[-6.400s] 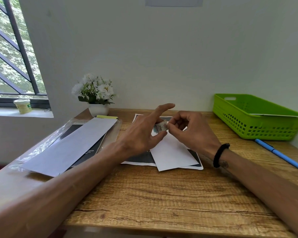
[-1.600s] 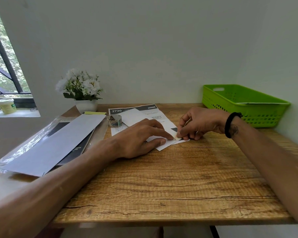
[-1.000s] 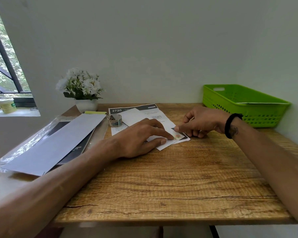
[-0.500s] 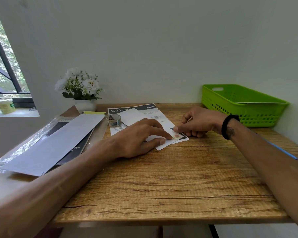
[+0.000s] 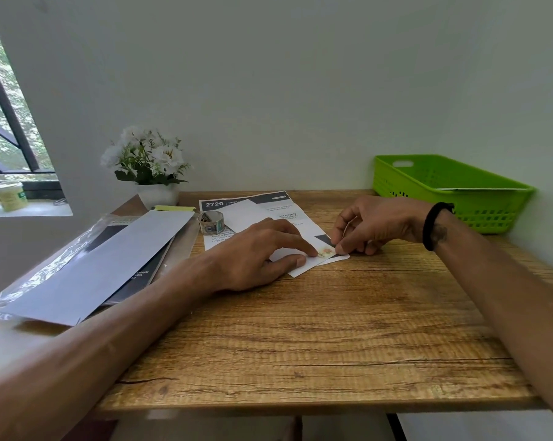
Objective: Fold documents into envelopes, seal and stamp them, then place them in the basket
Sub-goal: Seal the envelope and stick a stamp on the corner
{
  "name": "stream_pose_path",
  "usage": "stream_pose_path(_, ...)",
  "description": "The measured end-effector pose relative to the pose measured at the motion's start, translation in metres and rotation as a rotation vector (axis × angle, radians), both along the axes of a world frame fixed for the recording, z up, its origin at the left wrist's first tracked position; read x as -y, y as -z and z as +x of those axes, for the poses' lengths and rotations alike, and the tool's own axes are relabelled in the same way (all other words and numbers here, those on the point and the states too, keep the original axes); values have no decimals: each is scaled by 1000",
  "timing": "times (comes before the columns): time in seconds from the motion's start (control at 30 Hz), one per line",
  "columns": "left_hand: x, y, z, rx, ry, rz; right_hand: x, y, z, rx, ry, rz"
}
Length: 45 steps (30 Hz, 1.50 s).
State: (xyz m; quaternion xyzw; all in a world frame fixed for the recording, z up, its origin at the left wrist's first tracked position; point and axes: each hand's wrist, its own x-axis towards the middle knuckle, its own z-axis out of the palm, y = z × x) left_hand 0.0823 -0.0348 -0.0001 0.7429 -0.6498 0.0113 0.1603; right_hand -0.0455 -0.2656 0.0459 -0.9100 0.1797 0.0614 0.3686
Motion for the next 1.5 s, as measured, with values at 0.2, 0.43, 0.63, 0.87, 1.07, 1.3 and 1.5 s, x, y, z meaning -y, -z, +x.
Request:
stream_pose_path(0.2,1,0,1,3,-15,1,-7,8,6,73,79,-61)
stream_pose_path(0.43,0,0,1,10,-16,0,-11,3,4,42,27,-124)
stream_pose_path(0.63,0,-2,-2,10,-12,-4,-10,2,2,11,0,-82)
stream_pose_path(0.87,0,-1,-1,7,-40,-22,-14,9,7,68,45,-124)
stream_pose_path(1.07,0,-2,-1,13,-44,-10,-11,4,3,14,-9,-83)
stream_pose_path(1.3,-1,-3,-3,3,-51,2,-14,9,7,59,36,-101)
stream_pose_path(1.5,0,-3,-2,9,-56,6,-12,8,7,37,23,-67)
